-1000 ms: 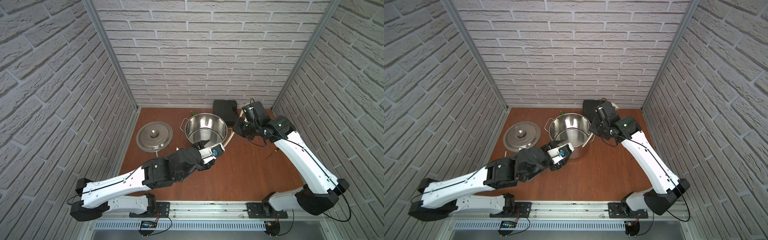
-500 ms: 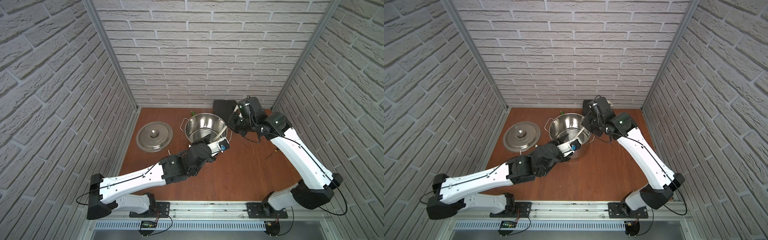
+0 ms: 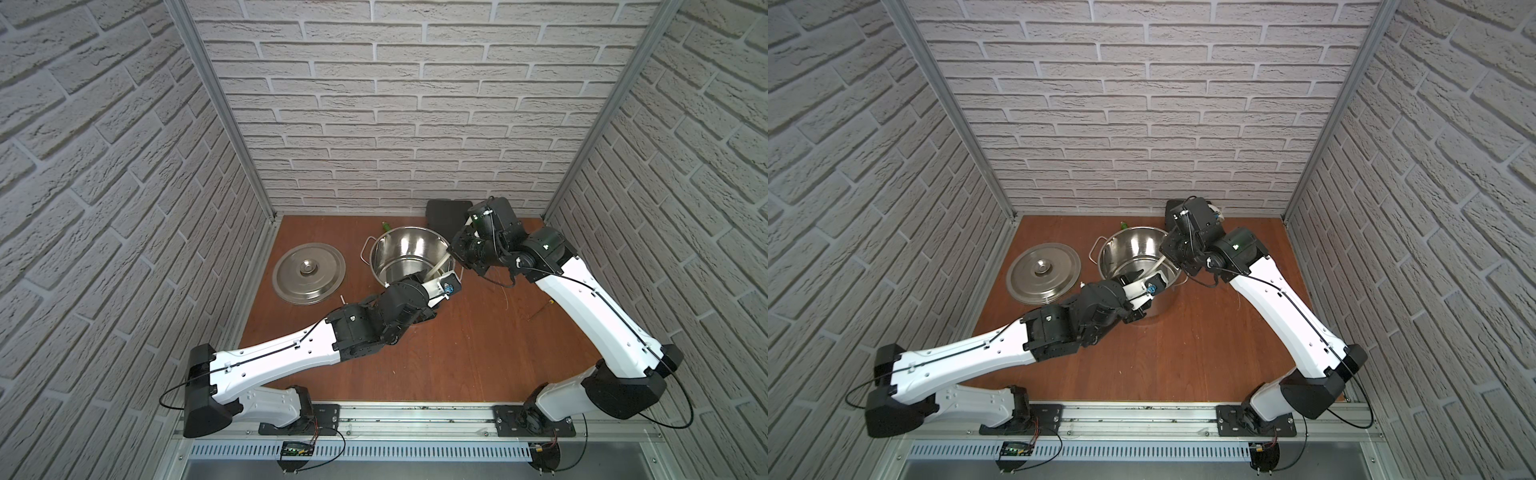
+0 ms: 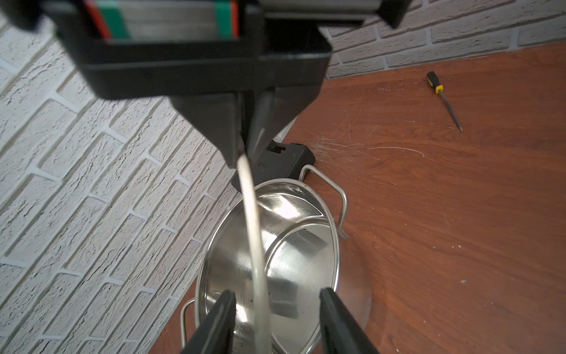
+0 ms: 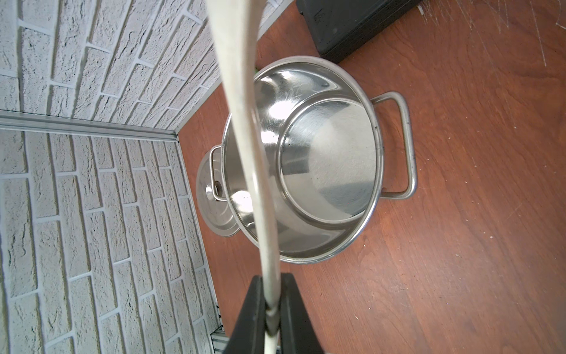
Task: Stir the soup with a spoon
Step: Adjust the spoon.
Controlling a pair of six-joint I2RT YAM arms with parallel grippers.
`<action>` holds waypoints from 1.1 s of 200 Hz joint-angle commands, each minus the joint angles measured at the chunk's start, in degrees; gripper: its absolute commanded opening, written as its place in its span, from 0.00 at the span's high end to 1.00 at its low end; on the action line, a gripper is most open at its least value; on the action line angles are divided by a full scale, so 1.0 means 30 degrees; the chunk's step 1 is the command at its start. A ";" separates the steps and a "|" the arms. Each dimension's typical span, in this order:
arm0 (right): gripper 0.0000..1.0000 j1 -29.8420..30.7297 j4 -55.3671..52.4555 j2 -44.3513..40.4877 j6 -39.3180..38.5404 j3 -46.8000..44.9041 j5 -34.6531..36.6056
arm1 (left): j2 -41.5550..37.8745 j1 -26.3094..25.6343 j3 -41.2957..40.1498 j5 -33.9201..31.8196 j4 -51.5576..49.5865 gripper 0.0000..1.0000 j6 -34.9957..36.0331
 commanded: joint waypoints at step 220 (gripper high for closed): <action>0.20 0.0630 0.1592 -0.3061 -0.4688 0.3530 0.3643 | -0.1336 0.6773 0.5830 0.3456 -1.6054 1.00 -0.6227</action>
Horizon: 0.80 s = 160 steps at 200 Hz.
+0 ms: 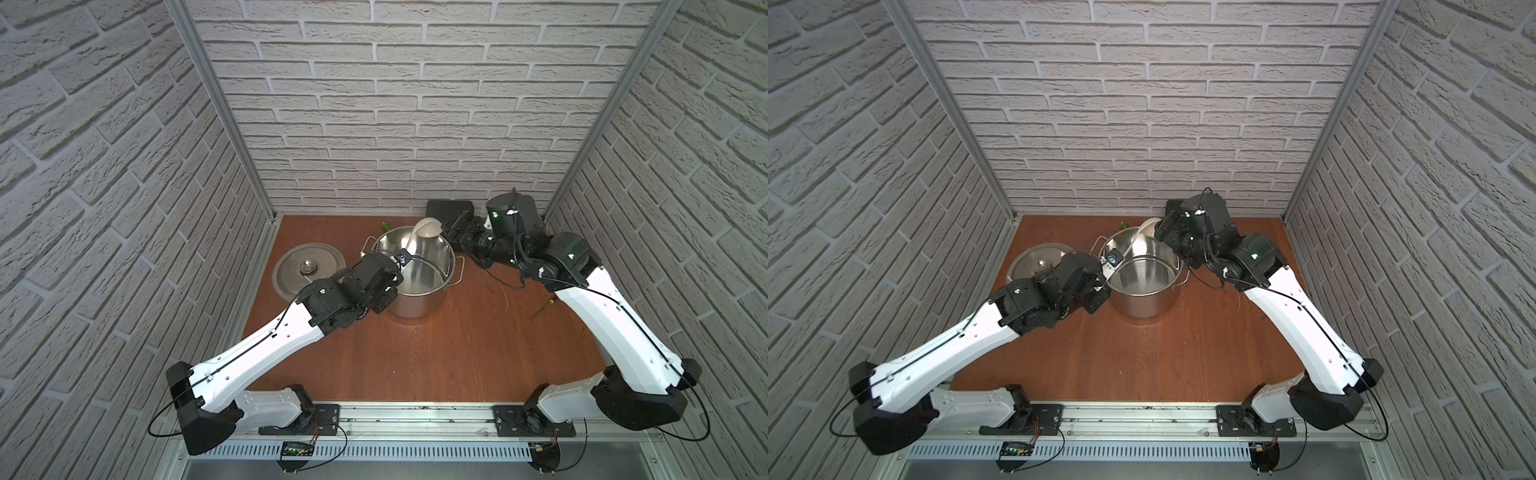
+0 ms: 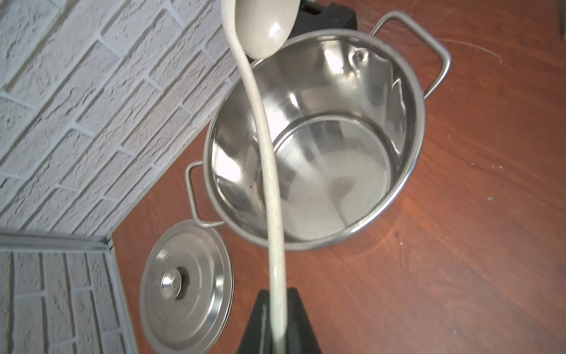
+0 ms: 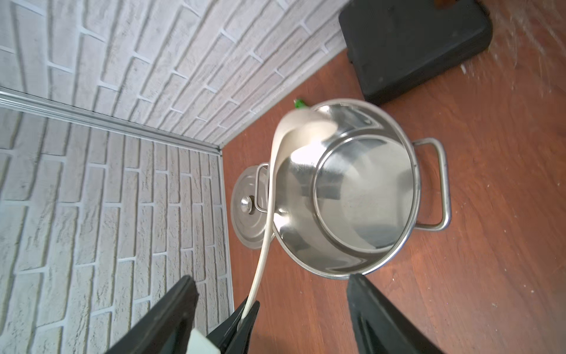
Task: Stir the soup with a spoon
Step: Adjust the spoon.
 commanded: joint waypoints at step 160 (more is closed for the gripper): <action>0.28 0.0118 -0.4289 -0.2256 -1.0660 -0.2950 0.3152 | 1.0768 0.1042 1.5044 0.0139 -1.4317 1.00 -0.1258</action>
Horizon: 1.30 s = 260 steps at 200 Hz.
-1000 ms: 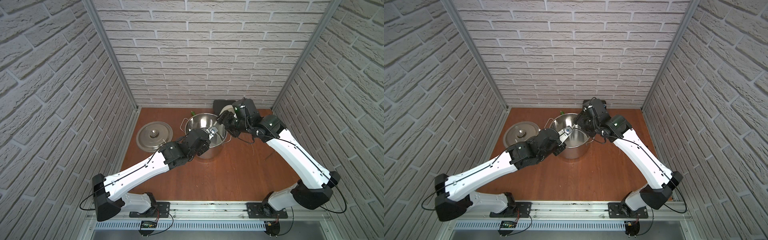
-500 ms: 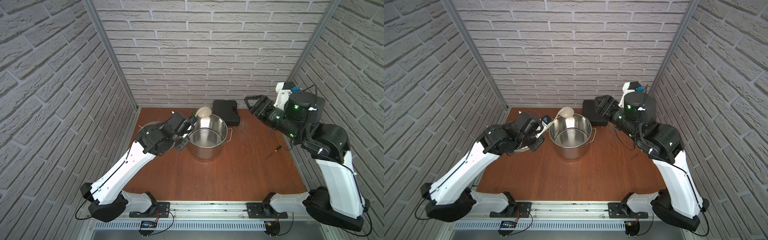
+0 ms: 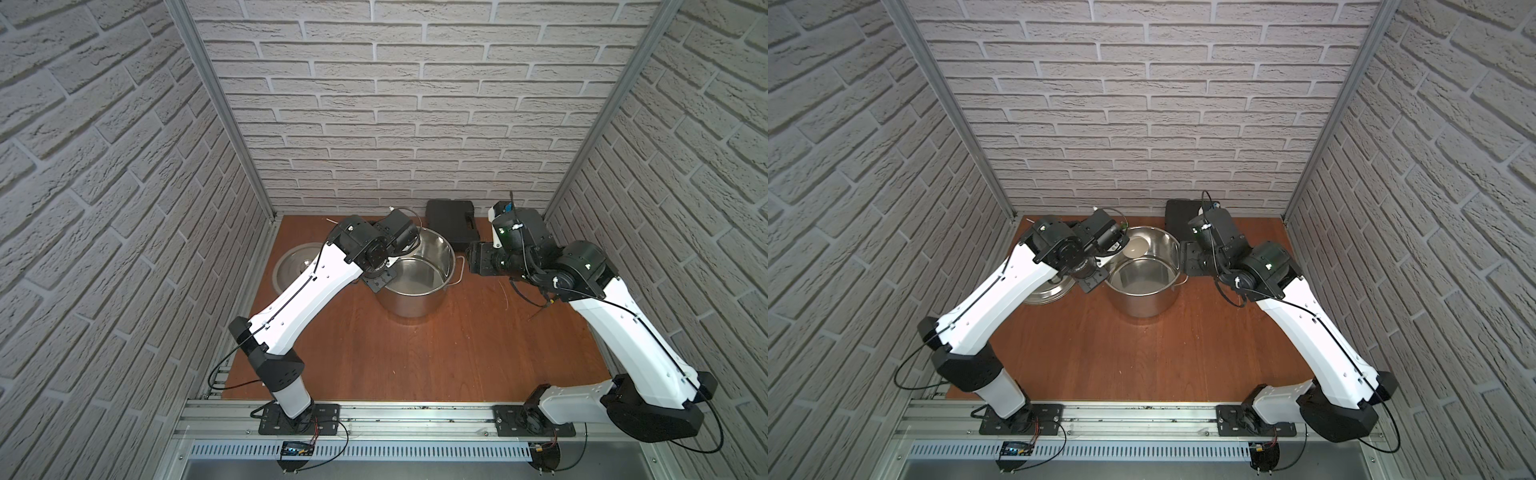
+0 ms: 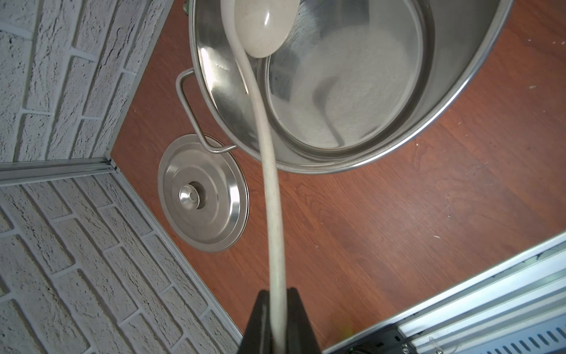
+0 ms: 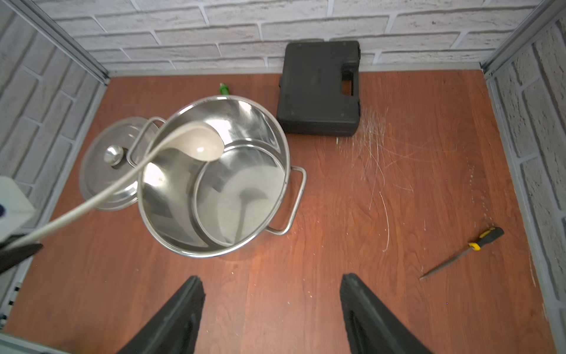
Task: Stir the soup with a spoon
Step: Adjust the spoon, then stir the soup in the pan with a stick.
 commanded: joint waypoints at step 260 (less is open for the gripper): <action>0.27 0.0114 0.0958 -0.6636 0.1654 -0.4576 0.0853 | 0.4802 -0.3006 0.2041 -0.1670 -0.0775 1.00 -0.0635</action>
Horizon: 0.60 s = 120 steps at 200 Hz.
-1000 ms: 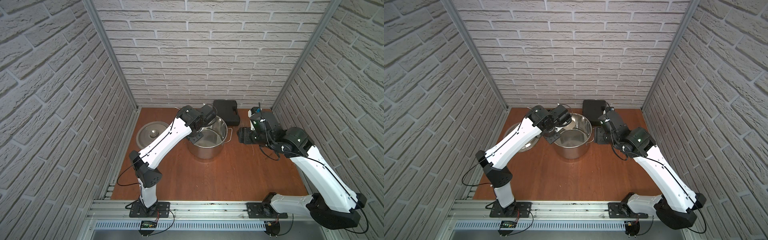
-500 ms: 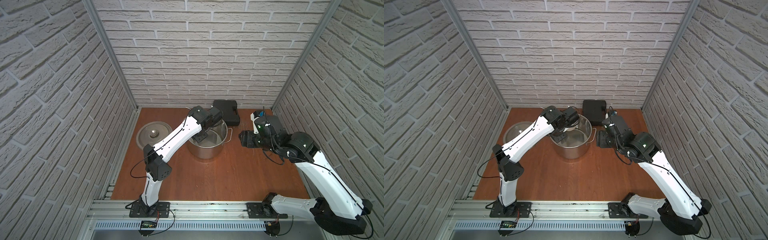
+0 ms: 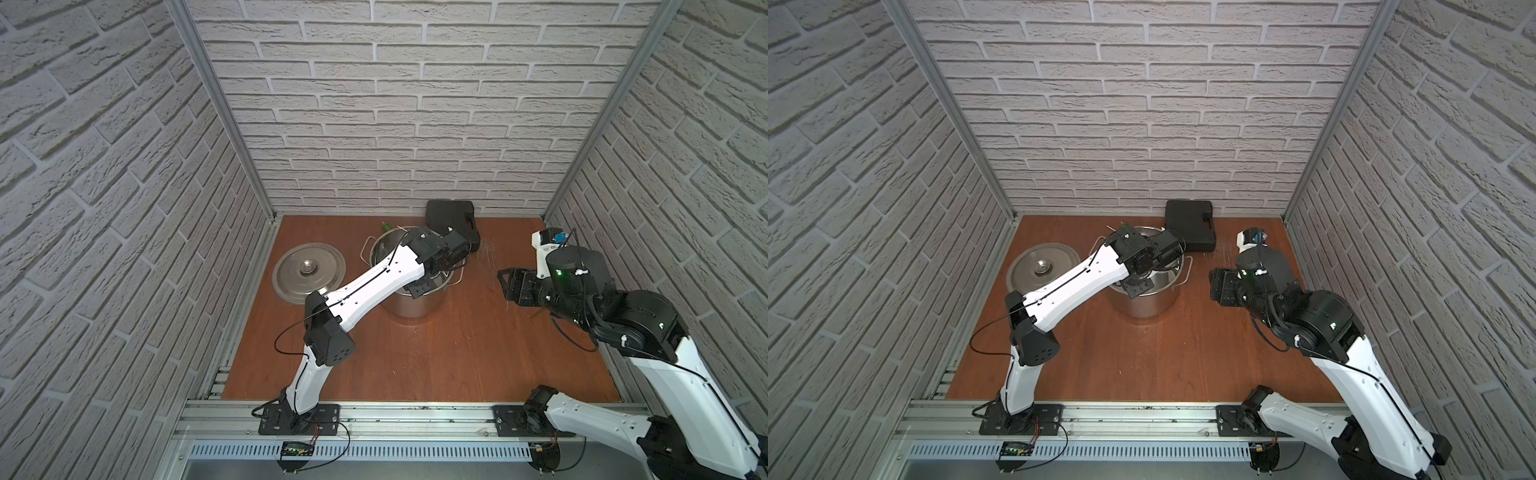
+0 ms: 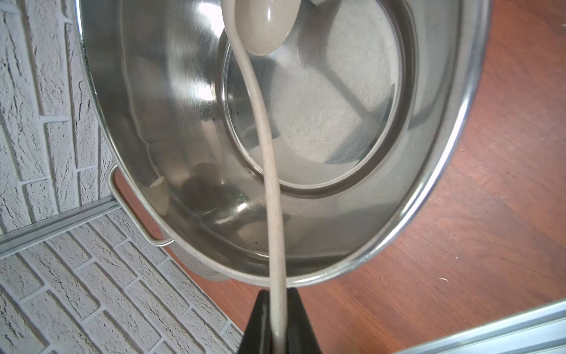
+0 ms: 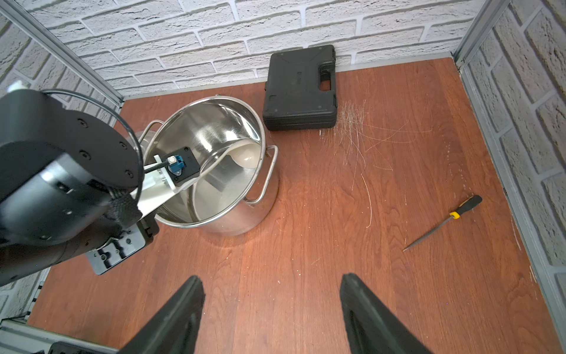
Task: Stir the soup with a spoon
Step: Stir the soup in the pan with a stick.
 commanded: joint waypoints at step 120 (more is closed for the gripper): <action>0.26 0.0142 0.2548 0.0361 0.0692 -0.1205 -0.1199 | -0.6350 0.1110 -0.5946 -0.1144 -0.2442 1.00 -0.1420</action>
